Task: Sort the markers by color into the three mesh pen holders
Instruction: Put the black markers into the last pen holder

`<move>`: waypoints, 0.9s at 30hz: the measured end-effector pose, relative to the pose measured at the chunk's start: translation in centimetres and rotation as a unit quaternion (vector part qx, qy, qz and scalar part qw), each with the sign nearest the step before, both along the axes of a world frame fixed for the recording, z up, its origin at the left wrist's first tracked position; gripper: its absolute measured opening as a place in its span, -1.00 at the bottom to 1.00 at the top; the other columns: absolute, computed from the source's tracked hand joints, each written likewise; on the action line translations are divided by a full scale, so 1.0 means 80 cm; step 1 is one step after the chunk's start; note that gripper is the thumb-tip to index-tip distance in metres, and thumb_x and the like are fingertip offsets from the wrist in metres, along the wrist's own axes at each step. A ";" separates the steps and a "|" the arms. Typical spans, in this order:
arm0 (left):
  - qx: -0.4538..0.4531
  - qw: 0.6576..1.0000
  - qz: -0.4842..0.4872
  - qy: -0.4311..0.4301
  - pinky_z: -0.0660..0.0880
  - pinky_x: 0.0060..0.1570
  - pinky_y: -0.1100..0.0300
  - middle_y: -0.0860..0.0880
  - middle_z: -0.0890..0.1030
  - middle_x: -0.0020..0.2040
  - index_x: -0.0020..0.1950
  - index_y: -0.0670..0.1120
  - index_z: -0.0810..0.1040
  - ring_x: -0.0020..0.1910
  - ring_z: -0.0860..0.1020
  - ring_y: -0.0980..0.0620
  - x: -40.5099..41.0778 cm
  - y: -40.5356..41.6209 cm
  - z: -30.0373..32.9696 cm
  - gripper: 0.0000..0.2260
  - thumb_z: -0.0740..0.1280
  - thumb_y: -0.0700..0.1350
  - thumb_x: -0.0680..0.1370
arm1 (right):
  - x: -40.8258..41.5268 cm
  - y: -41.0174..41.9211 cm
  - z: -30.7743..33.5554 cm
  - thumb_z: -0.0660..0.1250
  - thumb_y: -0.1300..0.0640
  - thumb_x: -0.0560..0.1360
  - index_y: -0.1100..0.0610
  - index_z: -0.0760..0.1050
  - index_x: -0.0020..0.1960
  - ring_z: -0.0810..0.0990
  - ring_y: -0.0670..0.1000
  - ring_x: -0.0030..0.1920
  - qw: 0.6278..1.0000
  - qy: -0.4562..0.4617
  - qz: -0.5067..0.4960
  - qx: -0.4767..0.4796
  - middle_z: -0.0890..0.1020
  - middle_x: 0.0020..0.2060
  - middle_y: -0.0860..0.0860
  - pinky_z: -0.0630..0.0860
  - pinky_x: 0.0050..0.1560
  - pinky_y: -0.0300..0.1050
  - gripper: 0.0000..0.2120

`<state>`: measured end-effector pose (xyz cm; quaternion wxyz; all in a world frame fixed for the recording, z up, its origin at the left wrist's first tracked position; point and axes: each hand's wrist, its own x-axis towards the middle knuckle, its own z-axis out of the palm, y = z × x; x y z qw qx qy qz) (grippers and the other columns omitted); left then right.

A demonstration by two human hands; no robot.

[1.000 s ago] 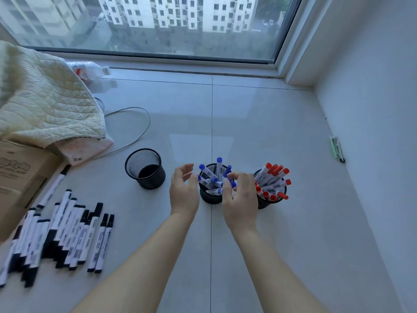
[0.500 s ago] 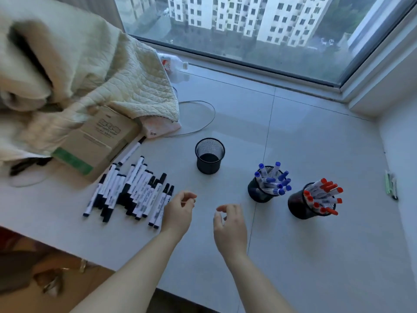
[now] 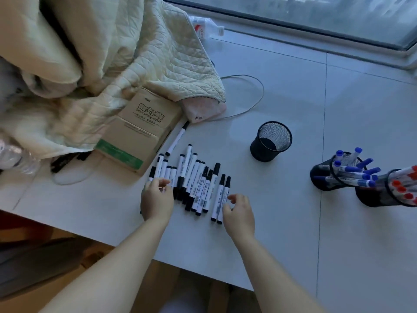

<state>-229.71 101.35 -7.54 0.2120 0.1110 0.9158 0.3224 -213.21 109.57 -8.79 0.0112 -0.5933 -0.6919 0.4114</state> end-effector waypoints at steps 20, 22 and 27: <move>-0.124 0.992 -0.004 -0.019 0.37 0.10 -0.01 -0.19 0.40 0.25 0.23 -0.17 0.39 0.24 0.36 -0.17 -0.064 -0.004 -0.048 -0.56 0.32 0.09 0.49 | -0.069 0.012 -0.031 0.24 -0.07 0.52 0.19 0.31 0.29 0.43 0.07 0.17 0.993 -0.072 -0.090 0.031 0.38 0.23 0.08 0.37 -0.08 -0.11 -0.54; -0.132 0.991 -0.013 -0.016 0.37 0.11 -0.02 -0.21 0.40 0.25 0.26 -0.21 0.38 0.25 0.35 -0.18 -0.062 -0.002 -0.048 -0.55 0.29 0.07 0.51 | -0.070 0.012 -0.031 0.24 -0.05 0.51 0.20 0.30 0.29 0.43 0.07 0.17 0.993 -0.067 -0.092 0.029 0.38 0.22 0.08 0.37 -0.08 -0.12 -0.54; -0.153 0.986 -0.062 0.009 0.35 0.11 0.00 -0.24 0.40 0.27 0.25 -0.27 0.38 0.23 0.35 -0.20 -0.058 -0.003 -0.049 -0.60 0.23 -0.02 0.55 | -0.069 0.012 -0.032 0.23 -0.05 0.51 0.21 0.30 0.29 0.42 0.07 0.17 0.994 -0.062 -0.085 0.026 0.38 0.23 0.09 0.37 -0.05 -0.12 -0.54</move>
